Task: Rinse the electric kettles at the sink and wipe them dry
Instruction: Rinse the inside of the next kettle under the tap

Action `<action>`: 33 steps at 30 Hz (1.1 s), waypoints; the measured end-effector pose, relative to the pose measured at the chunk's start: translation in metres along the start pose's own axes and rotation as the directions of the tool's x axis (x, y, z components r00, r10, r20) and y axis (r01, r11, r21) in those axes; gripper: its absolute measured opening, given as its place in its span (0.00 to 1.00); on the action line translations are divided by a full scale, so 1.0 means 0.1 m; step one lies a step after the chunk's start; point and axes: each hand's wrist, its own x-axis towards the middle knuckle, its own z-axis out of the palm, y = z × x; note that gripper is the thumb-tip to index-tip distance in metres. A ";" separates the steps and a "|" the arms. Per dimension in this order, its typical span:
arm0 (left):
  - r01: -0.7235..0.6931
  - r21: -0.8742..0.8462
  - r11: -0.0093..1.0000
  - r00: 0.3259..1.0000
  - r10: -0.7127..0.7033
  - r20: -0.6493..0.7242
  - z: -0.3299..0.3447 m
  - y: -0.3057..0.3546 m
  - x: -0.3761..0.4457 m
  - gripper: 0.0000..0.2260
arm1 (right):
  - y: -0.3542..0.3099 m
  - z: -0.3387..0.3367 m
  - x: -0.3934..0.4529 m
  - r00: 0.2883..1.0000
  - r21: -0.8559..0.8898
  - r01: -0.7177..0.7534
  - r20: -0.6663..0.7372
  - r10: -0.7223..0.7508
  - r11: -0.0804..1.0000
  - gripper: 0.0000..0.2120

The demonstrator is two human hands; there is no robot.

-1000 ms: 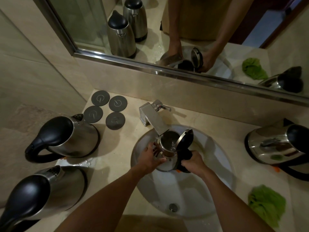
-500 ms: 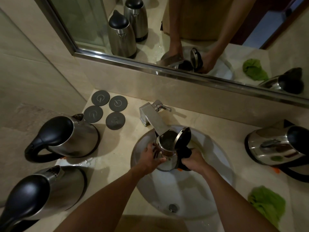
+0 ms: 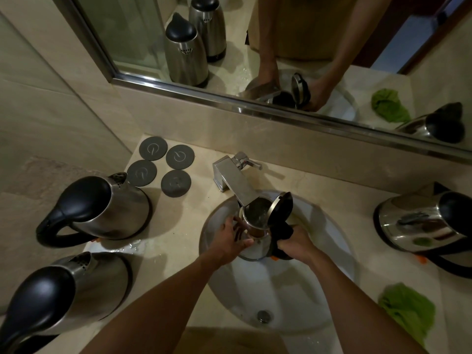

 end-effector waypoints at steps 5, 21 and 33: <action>0.004 -0.002 1.000 1.000 -0.004 0.010 0.00 0.01 -0.01 0.38 | -0.03 -0.02 -0.03 1.000 -0.015 0.009 0.005 -0.009 1.000 0.08; 0.011 0.006 1.000 1.000 -0.011 0.009 0.01 0.02 0.00 0.37 | -0.05 -0.04 -0.04 1.000 -0.032 0.020 0.013 -0.019 0.999 0.08; 0.048 0.006 0.999 0.999 -0.048 0.004 0.02 0.05 -0.05 0.41 | -0.03 -0.02 0.02 1.000 -0.042 0.026 0.008 -0.026 0.999 0.09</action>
